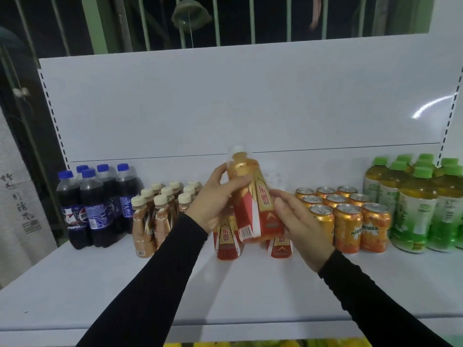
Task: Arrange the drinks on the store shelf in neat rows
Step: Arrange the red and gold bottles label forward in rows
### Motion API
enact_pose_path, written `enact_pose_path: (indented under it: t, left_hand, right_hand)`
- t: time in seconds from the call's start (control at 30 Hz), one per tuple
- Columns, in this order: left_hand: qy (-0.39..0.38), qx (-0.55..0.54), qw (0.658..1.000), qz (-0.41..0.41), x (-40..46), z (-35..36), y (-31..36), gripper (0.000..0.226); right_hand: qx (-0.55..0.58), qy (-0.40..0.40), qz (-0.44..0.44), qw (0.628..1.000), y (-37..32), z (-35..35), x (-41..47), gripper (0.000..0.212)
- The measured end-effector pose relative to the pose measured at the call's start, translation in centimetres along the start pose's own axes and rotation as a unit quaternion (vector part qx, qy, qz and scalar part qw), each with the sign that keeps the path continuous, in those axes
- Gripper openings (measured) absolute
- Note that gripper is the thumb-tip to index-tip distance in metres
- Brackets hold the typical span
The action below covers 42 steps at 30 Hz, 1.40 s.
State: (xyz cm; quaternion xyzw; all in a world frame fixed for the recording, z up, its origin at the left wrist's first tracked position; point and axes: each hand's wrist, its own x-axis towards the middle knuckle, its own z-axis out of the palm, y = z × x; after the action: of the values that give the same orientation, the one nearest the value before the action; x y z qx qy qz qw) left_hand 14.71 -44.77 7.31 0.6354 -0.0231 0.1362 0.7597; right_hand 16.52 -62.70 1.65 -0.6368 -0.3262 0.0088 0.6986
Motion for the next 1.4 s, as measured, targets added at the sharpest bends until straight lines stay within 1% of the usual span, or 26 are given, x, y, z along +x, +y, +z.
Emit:
enact_pose_path:
  t: [0.1, 0.17, 0.27, 0.37, 0.43, 0.5, 0.57, 0.67, 0.83, 0.9, 0.97, 1.07, 1.13, 1.2, 1.3, 1.37, 1.4]
  left_hand:
    - [-0.103, 0.02, 0.994, 0.038, -0.7, -0.3, -1.0, 0.069]
    - [-0.154, 0.016, 0.987, 0.043, -1.0, -0.6, -1.1, 0.068]
    - [-0.179, 0.063, 0.981, 0.048, -1.4, -1.1, -0.9, 0.071]
    - [-0.156, 0.176, 0.967, 0.101, -2.3, -1.1, -0.7, 0.057]
    - [-0.152, 0.23, 0.953, 0.126, -2.8, -1.0, -0.9, 0.063]
    - [-0.16, 0.255, 0.944, 0.134, -3.5, -1.1, -1.4, 0.068]
    - [-0.177, 0.272, 0.935, 0.143, -4.1, -1.3, -2.0, 0.068]
    - [-0.184, 0.288, 0.926, 0.158, -4.9, -1.2, -2.8, 0.068]
    - [-0.185, 0.297, 0.922, 0.165, -5.0, -1.6, -2.5, 0.063]
    - [-0.158, 0.291, 0.928, 0.173, -4.7, -1.5, -1.9, 0.058]
    - [-0.113, 0.298, 0.93, 0.184, -4.3, -1.3, -1.2, 0.054]
    - [-0.072, 0.381, 0.902, 0.191, -3.4, -0.9, 0.0, 0.041]
    - [-0.07, 0.425, 0.884, 0.18, -2.8, -0.6, 0.8, 0.037]
    - [-0.069, 0.464, 0.868, 0.159, -2.2, -0.2, 1.6, 0.035]
    - [-0.065, 0.485, 0.862, 0.136, -1.4, 0.3, 2.1, 0.034]
    - [-0.053, 0.484, 0.864, 0.128, -0.8, 0.5, 2.0, 0.034]
    - [-0.048, 0.49, 0.861, 0.126, -0.6, 0.6, 1.8, 0.034]
  right_hand:
    - [0.051, -0.065, 0.066, 0.994, 0.0, -0.4, 0.1, 0.042]
    - [0.044, -0.097, 0.079, 0.991, 0.0, -0.7, -0.1, 0.037]
    - [-0.004, -0.072, 0.044, 0.996, 0.9, -1.0, -0.6, 0.041]
    - [-0.045, -0.033, 0.014, 0.998, 2.4, -1.1, -1.0, 0.058]
    - [-0.093, -0.021, -0.008, 0.995, 3.6, -1.2, -1.2, 0.064]
    - [-0.129, -0.001, -0.027, 0.991, 4.7, -1.4, -1.3, 0.066]
    - [-0.15, 0.025, -0.039, 0.988, 5.7, -1.4, -1.4, 0.07]
    - [-0.199, 0.043, -0.056, 0.977, 6.6, -1.3, -1.4, 0.065]
    - [-0.214, 0.031, -0.045, 0.975, 7.2, -1.2, -1.7, 0.063]
    - [-0.206, 0.031, -0.025, 0.978, 7.3, -1.0, -1.8, 0.066]
    - [-0.198, 0.025, -0.004, 0.98, 7.2, -0.9, -1.8, 0.067]
    - [-0.2, 0.0, 0.002, 0.98, 7.0, -1.0, -1.9, 0.054]
    - [-0.195, -0.02, 0.011, 0.981, 7.0, -1.0, -2.0, 0.047]
    - [-0.187, -0.04, 0.027, 0.981, 7.2, -0.9, -2.0, 0.046]
    - [-0.192, -0.063, 0.056, 0.978, 7.1, -0.7, -1.9, 0.046]
    - [-0.226, -0.081, 0.063, 0.969, 6.9, -0.8, -1.9, 0.043]
    - [-0.262, -0.088, 0.058, 0.959, 6.8, -1.0, -2.0, 0.045]
